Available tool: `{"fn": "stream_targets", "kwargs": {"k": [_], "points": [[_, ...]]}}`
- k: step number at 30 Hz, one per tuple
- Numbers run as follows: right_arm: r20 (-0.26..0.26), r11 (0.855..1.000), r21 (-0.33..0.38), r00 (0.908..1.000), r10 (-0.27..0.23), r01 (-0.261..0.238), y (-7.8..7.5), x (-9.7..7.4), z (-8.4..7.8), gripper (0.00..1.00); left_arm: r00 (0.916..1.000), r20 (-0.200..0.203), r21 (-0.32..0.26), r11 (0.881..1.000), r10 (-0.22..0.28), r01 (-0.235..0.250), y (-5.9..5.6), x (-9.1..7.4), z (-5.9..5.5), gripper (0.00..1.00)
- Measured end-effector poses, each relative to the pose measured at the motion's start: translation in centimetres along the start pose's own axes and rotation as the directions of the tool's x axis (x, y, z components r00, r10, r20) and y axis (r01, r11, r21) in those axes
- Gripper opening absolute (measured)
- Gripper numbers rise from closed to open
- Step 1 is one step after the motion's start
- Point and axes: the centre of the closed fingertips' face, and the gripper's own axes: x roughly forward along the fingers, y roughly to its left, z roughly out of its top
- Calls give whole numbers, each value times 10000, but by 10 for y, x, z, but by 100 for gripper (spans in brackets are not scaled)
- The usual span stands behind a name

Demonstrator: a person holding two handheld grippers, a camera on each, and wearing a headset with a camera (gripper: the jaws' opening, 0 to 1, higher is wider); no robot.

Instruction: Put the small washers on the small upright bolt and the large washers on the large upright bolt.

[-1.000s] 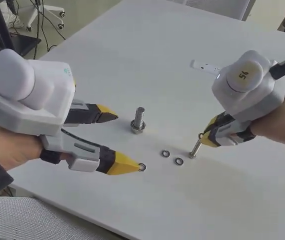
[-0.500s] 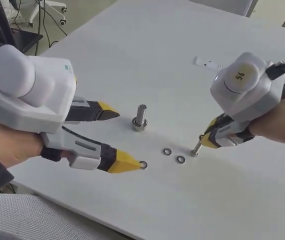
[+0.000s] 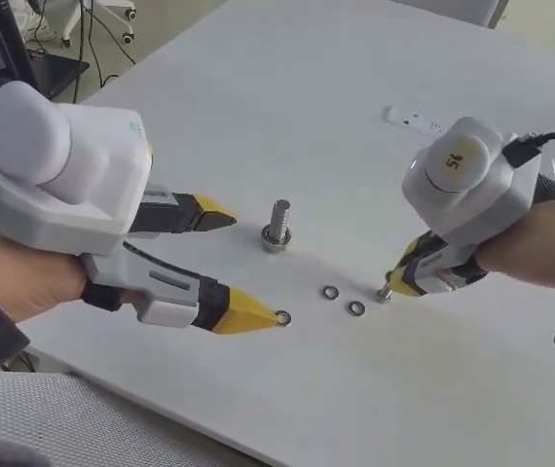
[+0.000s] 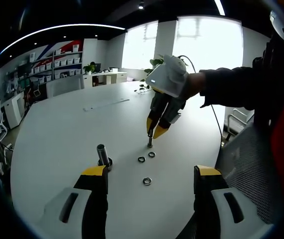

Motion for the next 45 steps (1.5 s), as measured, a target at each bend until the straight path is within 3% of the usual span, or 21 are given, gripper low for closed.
{"fn": "stream_targets", "kwargs": {"k": [16,31,45], "points": [[-172,9995,192,9995,273,-270,3,24,-7,13,10000,-63,-43,10000,-3,2,1,0,-2,69],[-56,9993,226,9995,303,-302,5,24,-8,17,10000,-94,-78,10000,-9,8,2,0,-4,69],[232,9990,429,9997,115,-125,5,10,-9,19,10000,-92,-45,10000,-34,34,1,-1,-4,69]]}}
